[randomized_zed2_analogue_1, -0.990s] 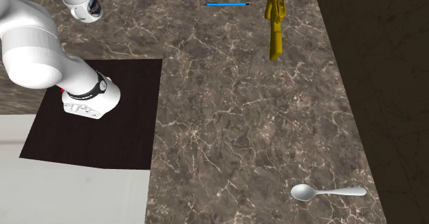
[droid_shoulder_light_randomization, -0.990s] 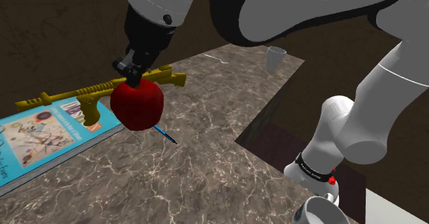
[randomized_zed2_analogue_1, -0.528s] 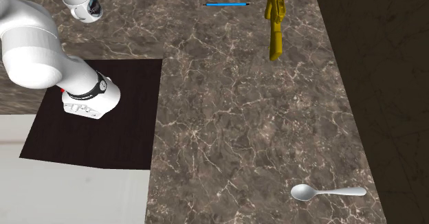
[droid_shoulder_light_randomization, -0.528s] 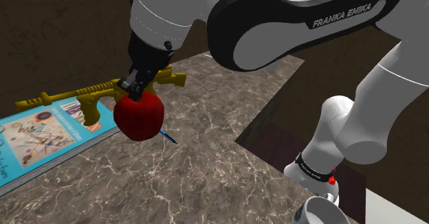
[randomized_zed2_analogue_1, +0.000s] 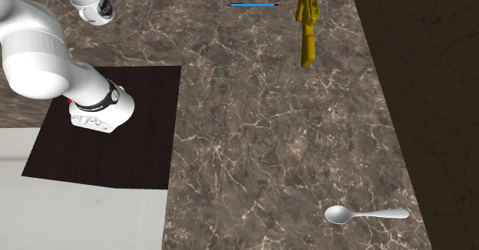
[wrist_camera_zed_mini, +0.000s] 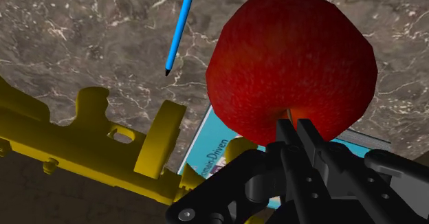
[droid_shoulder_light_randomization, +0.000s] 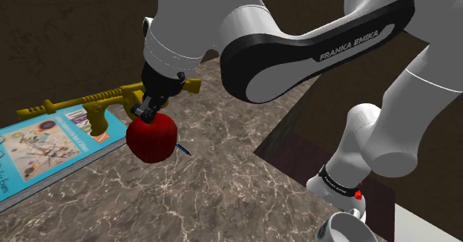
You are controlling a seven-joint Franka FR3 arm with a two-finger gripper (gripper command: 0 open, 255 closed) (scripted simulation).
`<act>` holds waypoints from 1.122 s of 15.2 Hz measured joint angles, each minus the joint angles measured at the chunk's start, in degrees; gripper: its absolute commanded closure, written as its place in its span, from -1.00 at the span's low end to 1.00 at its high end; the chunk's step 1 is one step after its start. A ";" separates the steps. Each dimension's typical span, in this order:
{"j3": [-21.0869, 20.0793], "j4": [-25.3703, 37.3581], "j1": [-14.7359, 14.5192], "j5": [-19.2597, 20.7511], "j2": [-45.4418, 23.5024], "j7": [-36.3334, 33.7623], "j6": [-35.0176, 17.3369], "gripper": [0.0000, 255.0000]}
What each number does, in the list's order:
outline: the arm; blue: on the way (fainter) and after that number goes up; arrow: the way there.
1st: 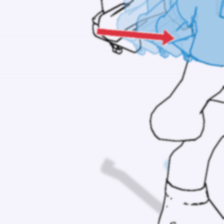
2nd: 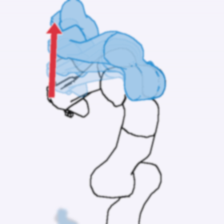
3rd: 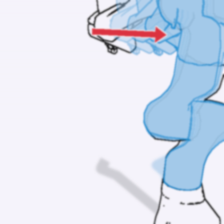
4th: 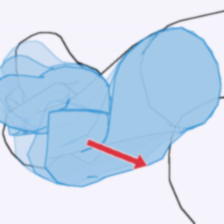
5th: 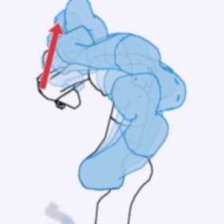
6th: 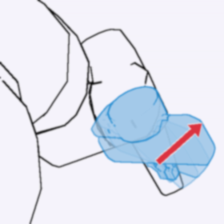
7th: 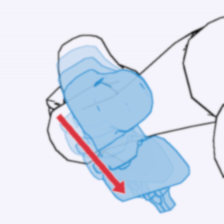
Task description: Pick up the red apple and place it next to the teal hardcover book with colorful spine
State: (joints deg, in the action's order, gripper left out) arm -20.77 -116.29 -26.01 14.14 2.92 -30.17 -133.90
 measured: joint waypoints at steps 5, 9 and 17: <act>0.01 -2.75 0.13 1.33 -0.95 -1.36 -3.50 1.00; -0.05 -4.09 0.15 2.54 -1.94 -2.60 -5.63 1.00; -0.03 -4.25 0.17 2.60 -1.95 -2.64 -5.84 -1.00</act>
State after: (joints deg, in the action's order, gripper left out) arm -20.80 -120.54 -25.84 16.74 0.97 -32.82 -139.75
